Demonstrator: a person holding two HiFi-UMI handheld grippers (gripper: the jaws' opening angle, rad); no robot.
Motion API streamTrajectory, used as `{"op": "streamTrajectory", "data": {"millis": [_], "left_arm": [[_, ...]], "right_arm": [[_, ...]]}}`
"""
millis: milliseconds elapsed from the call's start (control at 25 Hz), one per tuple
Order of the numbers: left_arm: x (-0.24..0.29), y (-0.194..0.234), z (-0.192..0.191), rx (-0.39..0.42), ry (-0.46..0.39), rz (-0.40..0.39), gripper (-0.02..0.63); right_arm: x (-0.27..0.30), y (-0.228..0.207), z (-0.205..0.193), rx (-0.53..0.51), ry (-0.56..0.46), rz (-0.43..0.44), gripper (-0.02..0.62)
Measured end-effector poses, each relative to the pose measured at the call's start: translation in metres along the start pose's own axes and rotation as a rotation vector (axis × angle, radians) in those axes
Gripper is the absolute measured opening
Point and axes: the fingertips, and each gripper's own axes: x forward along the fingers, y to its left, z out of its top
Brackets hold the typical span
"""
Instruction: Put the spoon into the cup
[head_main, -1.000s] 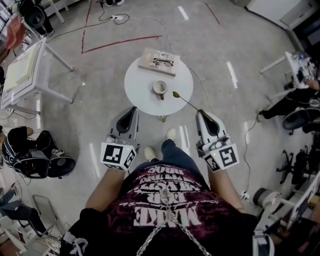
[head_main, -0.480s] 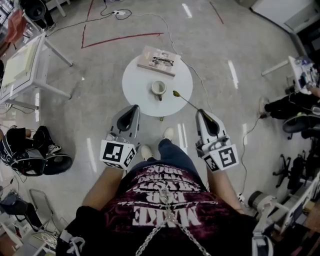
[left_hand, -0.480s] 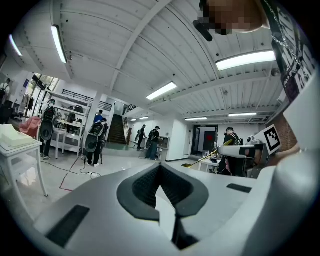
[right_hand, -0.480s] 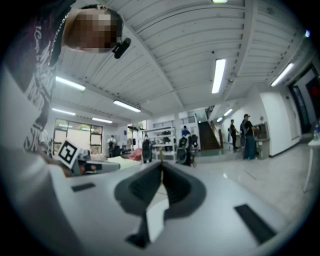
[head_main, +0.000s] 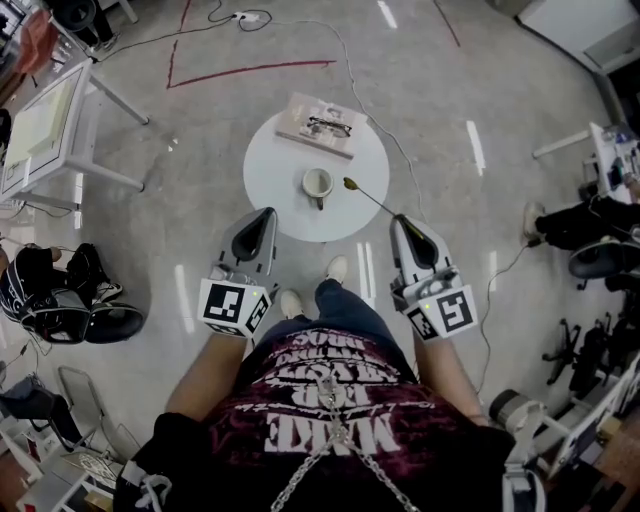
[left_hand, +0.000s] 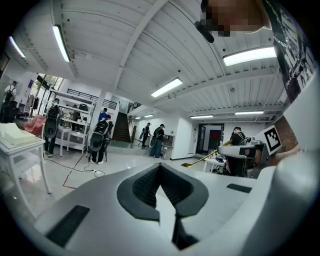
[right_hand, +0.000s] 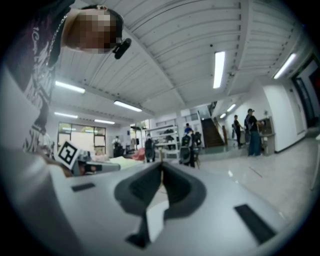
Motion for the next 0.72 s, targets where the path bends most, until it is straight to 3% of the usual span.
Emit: {"op": "streamTrajectory", "data": {"millis": [720], "left_arm": [[0.075,-0.001,0.040,0.047,-0.041,0.074,0.026]], "right_arm": [[0.040,-0.075,0.039,-0.013,-0.066,0.077,0.035]]}}
